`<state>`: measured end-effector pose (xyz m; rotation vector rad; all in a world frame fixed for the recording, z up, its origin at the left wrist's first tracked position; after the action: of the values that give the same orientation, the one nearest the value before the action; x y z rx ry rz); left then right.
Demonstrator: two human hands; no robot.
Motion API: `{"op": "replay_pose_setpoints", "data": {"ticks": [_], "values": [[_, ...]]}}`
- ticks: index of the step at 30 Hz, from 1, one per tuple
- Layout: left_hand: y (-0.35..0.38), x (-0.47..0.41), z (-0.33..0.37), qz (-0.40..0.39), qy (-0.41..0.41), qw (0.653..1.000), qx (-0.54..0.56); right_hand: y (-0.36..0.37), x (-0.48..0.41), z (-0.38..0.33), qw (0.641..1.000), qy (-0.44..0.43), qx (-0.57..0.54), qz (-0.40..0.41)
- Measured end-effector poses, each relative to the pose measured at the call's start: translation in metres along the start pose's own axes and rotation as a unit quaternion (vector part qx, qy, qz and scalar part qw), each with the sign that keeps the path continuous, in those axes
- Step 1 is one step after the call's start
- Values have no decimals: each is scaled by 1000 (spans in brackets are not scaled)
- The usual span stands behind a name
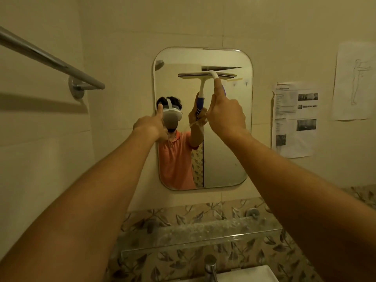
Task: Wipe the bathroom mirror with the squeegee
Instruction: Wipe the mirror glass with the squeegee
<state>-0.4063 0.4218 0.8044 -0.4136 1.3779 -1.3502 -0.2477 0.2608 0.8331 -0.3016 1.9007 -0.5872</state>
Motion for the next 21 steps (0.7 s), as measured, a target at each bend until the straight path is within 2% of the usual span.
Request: {"op": "replay_pose_setpoints", "data": {"ticks": [4,14,21], "values": [[3,5,-1,15,-10,1000,7,14,37,14,999,-2,21,-33],[8,10,-2,37,-6,999,7,71,109,58,997,29,39,-57],[13,8,-5,47,-14,999,-3,99,153,75,995,19,56,-77]]}}
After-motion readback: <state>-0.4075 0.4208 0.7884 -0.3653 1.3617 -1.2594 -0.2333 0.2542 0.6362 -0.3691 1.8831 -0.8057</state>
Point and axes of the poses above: each hand's wrist, its own x-axis away from the middle knuckle, its own y-axis out of the palm, z = x × y, the point moved 7 cm from there along -x, towards the middle knuckle, and after that the axes turned 10 degrees about x, right-handed, at the moved point
